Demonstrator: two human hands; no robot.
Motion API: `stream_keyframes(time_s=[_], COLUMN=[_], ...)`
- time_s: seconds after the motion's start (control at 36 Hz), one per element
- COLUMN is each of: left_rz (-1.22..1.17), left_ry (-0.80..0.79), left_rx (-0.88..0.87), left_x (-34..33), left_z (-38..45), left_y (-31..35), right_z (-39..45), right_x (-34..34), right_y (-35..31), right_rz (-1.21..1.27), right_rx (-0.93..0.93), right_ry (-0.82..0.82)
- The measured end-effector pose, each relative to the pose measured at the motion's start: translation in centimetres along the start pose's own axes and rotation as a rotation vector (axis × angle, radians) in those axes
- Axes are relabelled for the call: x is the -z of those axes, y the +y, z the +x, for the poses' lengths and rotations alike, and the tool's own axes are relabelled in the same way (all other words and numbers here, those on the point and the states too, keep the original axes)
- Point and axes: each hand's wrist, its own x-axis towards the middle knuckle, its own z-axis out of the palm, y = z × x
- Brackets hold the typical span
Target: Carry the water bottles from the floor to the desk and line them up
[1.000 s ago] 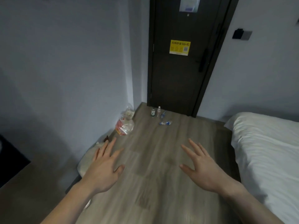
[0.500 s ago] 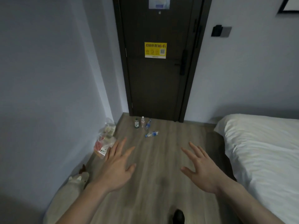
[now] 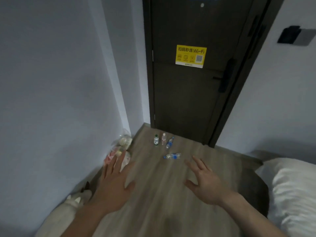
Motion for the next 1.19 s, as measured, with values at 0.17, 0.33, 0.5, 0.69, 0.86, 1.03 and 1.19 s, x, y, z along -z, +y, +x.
stream_keyframes(time_s=[0.17,0.33,0.5,0.69,0.86,1.03,1.19], left_rz=[0.020,0.019,0.084,0.108,0.148,0.120,0.138], left_ry=[-0.049,-0.090,-0.169,-0.242,-0.360,-0.444,-0.528], left_rx=[0.041,0.060,0.000,-0.076,-0.050,0.019,0.113], left_x=[-1.8,-3.8,-5.2,-6.6,-8.5,-11.3,-14.4], left_z=[7.7,18.9,30.5,42.7,51.2,58.7,65.7], left_y=[-1.0,-3.0,-5.4,-5.3,-3.8,-2.9,-1.9], right_z=[8.7,18.8,27.8,35.1,41.7,49.6,57.7], right_x=[2.3,3.9,5.9,8.2,9.5,10.6,11.2], right_y=[1.4,3.6,5.7,8.5,12.6,17.7,22.8], right_rz=[-0.023,-0.029,-0.015,0.033,0.049,0.063,0.065], right_rx=[0.030,-0.004,-0.102,-0.190,-0.223,-0.235,-0.210], right_ry=[-0.052,-0.073,-0.093,-0.101,-0.143,-0.200,-0.285])
